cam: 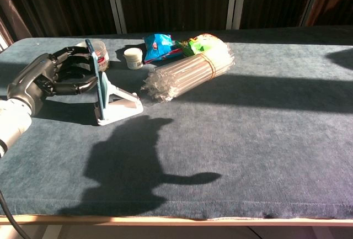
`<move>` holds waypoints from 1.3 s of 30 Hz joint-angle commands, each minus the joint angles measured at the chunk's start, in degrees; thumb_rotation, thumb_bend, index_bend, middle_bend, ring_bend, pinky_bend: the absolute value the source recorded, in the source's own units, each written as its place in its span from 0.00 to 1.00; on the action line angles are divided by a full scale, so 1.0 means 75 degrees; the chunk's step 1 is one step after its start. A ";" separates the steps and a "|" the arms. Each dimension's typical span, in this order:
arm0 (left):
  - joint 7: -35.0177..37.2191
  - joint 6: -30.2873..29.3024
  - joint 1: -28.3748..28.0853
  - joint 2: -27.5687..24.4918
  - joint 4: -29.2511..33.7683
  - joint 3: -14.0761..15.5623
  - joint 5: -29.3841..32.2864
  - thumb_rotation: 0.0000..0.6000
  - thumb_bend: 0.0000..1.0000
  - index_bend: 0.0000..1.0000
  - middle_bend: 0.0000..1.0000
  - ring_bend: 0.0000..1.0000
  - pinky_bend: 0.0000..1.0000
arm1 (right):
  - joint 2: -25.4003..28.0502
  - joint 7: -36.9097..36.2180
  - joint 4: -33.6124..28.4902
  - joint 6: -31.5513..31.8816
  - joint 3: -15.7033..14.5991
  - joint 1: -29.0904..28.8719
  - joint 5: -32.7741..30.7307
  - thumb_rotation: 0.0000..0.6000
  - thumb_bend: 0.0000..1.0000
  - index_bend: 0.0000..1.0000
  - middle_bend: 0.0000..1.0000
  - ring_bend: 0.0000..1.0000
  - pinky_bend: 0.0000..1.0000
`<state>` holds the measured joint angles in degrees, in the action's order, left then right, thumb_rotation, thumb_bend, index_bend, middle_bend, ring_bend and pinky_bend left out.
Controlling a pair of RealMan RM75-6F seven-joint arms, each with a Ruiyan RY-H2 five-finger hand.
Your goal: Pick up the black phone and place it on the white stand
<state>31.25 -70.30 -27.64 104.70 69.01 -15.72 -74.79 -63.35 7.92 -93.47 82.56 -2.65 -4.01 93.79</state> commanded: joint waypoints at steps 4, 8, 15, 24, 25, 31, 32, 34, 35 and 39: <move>0.0066 0.0029 -0.0040 0.0049 -0.0137 0.0048 -0.0092 1.00 0.44 0.61 0.70 0.43 0.17 | 0.0005 -0.0017 0.0002 0.0011 0.0007 0.0005 -0.0004 1.00 0.24 0.00 0.00 0.00 0.00; 0.0087 0.0158 -0.0059 -0.0002 -0.0117 0.0082 -0.0081 1.00 0.42 0.52 0.58 0.35 0.15 | 0.0008 -0.0016 0.0003 0.0011 0.0006 0.0007 -0.0004 1.00 0.24 0.00 0.00 0.00 0.00; 0.0146 0.0397 -0.0084 -0.0091 -0.0031 0.0079 0.0022 1.00 0.37 0.29 0.38 0.24 0.11 | 0.0007 -0.0008 0.0003 0.0017 0.0005 0.0013 -0.0002 1.00 0.24 0.00 0.00 0.00 0.00; 0.0184 0.0462 -0.0097 -0.0122 -0.0002 0.0080 0.0026 1.00 0.34 0.05 0.15 0.10 0.08 | 0.0004 -0.0025 0.0012 0.0040 0.0009 0.0017 0.0015 1.00 0.24 0.00 0.00 0.00 0.00; 0.0187 0.0454 -0.0097 -0.0121 0.0000 0.0081 0.0017 1.00 0.34 0.04 0.13 0.08 0.07 | 0.0004 -0.0032 0.0016 0.0046 0.0008 0.0019 0.0020 1.00 0.24 0.00 0.00 0.00 0.00; 0.0208 0.0336 -0.0053 -0.0218 0.0125 0.0132 -0.0112 1.00 0.33 0.00 0.01 0.01 0.06 | -0.0003 -0.0015 0.0024 0.0038 0.0010 0.0016 0.0020 1.00 0.24 0.00 0.00 0.00 0.00; 0.0220 0.0280 -0.0022 -0.0273 0.0192 0.0162 -0.0168 1.00 0.33 0.00 0.01 0.01 0.06 | -0.0006 -0.0010 0.0025 0.0035 0.0009 0.0016 0.0020 1.00 0.24 0.00 0.00 0.00 0.00; 0.0235 0.0164 0.0049 -0.0410 0.0319 0.0246 -0.0303 1.00 0.33 0.00 0.00 0.00 0.06 | -0.0005 -0.0010 0.0025 0.0037 0.0008 0.0017 0.0020 1.00 0.24 0.00 0.00 0.00 0.00; 0.0239 0.0016 0.0117 -0.0543 0.0387 0.0331 -0.0465 1.00 0.33 0.00 0.00 0.00 0.05 | 0.0002 -0.0028 0.0026 0.0047 0.0007 0.0022 0.0025 1.00 0.24 0.00 0.00 0.00 0.00; 0.0080 -0.0589 0.0469 -0.1312 0.0608 0.0674 -0.1028 1.00 0.33 0.00 0.00 0.00 0.03 | 0.0019 -0.0074 0.0035 0.0101 0.0014 0.0047 0.0023 1.00 0.24 0.00 0.00 0.00 0.00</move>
<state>32.80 -72.00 -25.94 98.51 72.25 -12.48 -79.89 -63.21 7.36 -93.22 83.32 -2.56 -3.67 93.96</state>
